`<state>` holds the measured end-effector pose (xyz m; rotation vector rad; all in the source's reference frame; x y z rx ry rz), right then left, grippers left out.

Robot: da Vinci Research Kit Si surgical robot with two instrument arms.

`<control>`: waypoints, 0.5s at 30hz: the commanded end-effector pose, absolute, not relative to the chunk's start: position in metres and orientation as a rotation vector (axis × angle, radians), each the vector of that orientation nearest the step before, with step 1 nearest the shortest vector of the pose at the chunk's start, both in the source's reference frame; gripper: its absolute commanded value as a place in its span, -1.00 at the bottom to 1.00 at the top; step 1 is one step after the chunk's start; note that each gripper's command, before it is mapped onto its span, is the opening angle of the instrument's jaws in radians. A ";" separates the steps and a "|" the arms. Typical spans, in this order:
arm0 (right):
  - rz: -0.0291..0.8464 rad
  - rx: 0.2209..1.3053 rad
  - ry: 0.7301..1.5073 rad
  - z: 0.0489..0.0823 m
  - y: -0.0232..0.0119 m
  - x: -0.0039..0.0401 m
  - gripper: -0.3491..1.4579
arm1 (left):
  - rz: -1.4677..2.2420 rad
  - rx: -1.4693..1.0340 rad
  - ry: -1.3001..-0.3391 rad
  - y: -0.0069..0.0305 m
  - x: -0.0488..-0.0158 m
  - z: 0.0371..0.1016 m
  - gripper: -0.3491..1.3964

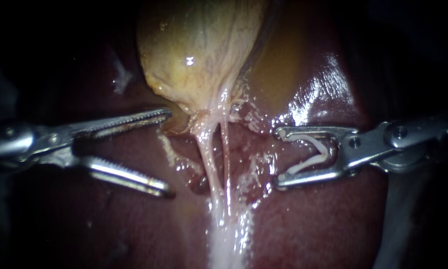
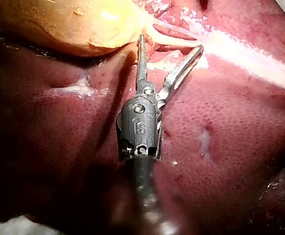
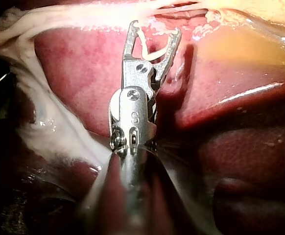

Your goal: Grabbing gallbladder

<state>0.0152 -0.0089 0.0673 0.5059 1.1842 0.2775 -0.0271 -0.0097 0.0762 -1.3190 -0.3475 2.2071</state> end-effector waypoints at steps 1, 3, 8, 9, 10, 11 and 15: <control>0.277 0.506 1.184 0.0673 -0.0089 0.0152 -0.07 | 2.207 -1.315 -0.345 -0.0096 -0.0272 0.0765 0.29; 0.277 0.506 1.184 0.0673 -0.0089 0.0152 -0.07 | 2.207 -1.315 -0.344 -0.0092 -0.0274 0.0771 0.27; 0.277 0.506 1.184 0.0673 -0.0089 0.0152 -0.07 | 2.208 -1.314 -0.340 -0.0084 -0.0274 0.0786 0.17; 0.277 0.506 1.184 0.0673 -0.0089 0.0152 -0.07 | 2.208 -1.314 -0.340 -0.0082 -0.0274 0.0787 0.13; 0.277 0.506 1.184 0.0673 -0.0089 0.0152 -0.07 | 2.207 -1.312 -0.336 -0.0081 -0.0274 0.0789 0.09; 0.277 0.506 1.184 0.0673 -0.0089 0.0152 -0.07 | 2.205 -1.315 -0.335 -0.0080 -0.0274 0.0791 0.06; 0.277 0.506 1.184 0.0673 -0.0089 0.0152 -0.07 | 2.208 -1.315 -0.326 -0.0075 -0.0278 0.0796 -0.06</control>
